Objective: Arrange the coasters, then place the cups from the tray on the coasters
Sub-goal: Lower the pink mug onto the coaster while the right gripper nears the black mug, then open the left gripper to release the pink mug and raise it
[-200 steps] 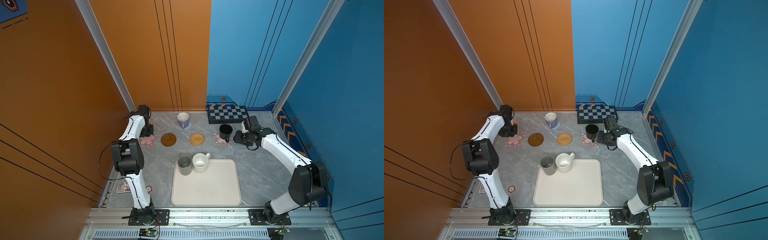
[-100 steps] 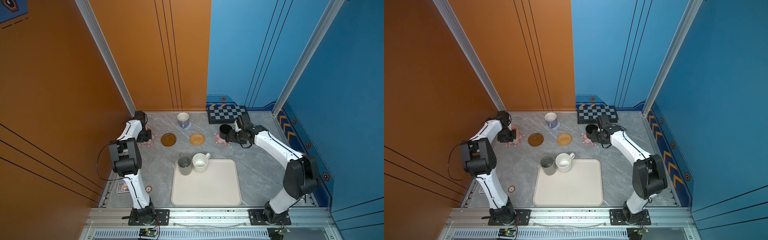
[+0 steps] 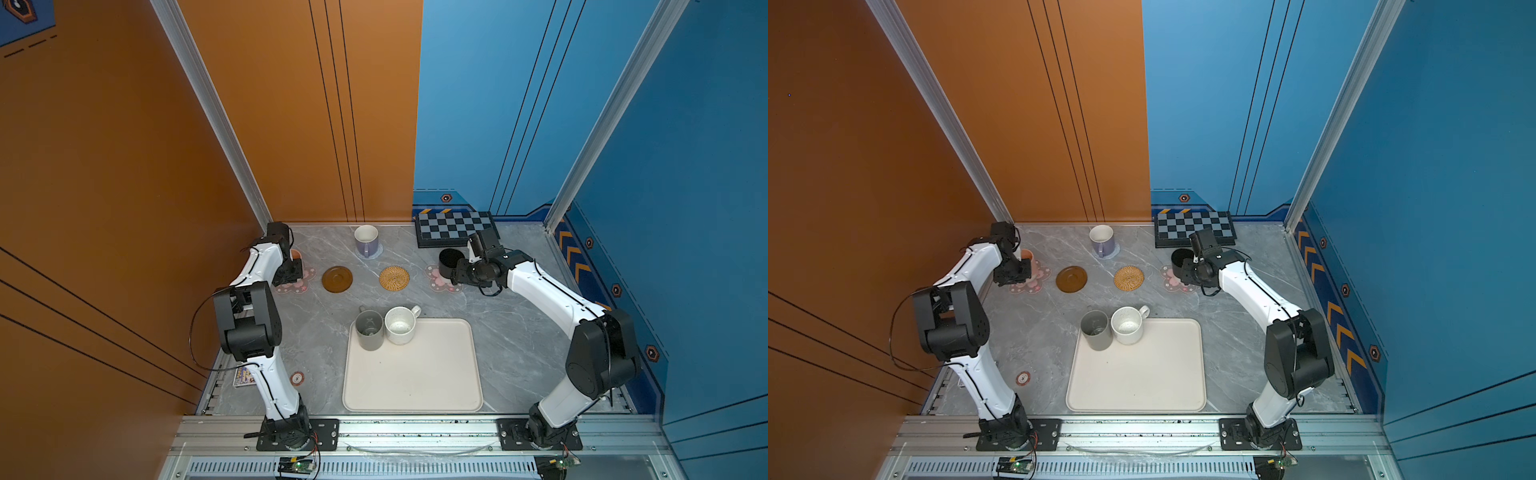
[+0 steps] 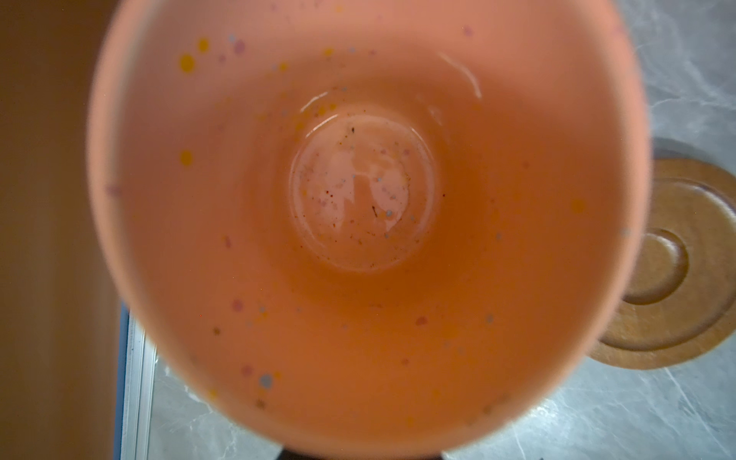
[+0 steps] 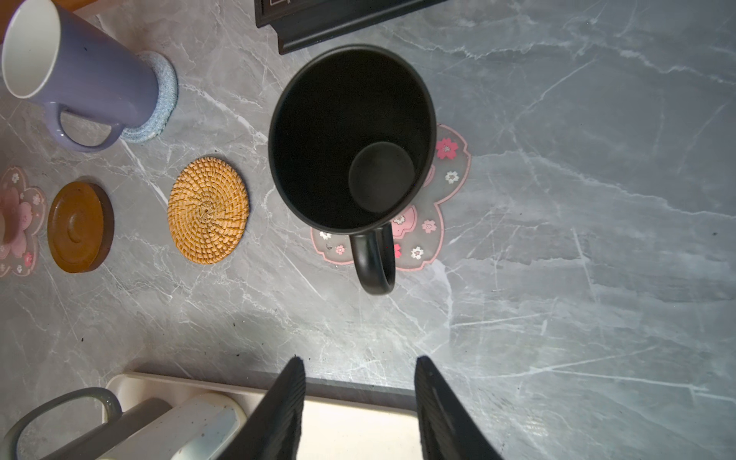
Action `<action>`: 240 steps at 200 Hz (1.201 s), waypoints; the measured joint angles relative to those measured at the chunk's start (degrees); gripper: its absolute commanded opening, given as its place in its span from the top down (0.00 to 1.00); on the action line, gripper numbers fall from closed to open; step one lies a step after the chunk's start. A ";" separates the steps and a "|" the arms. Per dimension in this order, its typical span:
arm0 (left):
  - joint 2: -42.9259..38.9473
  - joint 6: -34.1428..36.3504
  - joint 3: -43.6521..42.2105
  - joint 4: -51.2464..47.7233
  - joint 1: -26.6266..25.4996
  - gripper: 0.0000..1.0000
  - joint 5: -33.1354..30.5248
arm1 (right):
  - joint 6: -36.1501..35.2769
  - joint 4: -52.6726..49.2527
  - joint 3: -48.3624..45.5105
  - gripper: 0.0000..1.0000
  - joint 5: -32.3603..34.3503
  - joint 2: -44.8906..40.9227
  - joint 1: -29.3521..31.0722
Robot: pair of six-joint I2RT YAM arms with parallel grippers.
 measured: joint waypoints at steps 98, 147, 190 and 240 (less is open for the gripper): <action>-2.05 0.09 -2.03 3.54 0.44 1.00 0.13 | 0.02 0.00 0.76 0.52 0.94 0.63 1.38; -0.81 0.09 -2.64 5.97 0.44 1.00 0.46 | 0.02 0.00 0.76 0.53 1.51 0.68 1.79; 0.74 -0.04 -4.57 7.37 0.44 1.00 0.44 | 0.02 0.00 0.76 0.53 1.51 0.68 2.05; 0.74 -1.03 -6.32 8.04 0.44 1.00 0.20 | 0.20 -0.02 1.03 0.53 1.49 1.14 2.05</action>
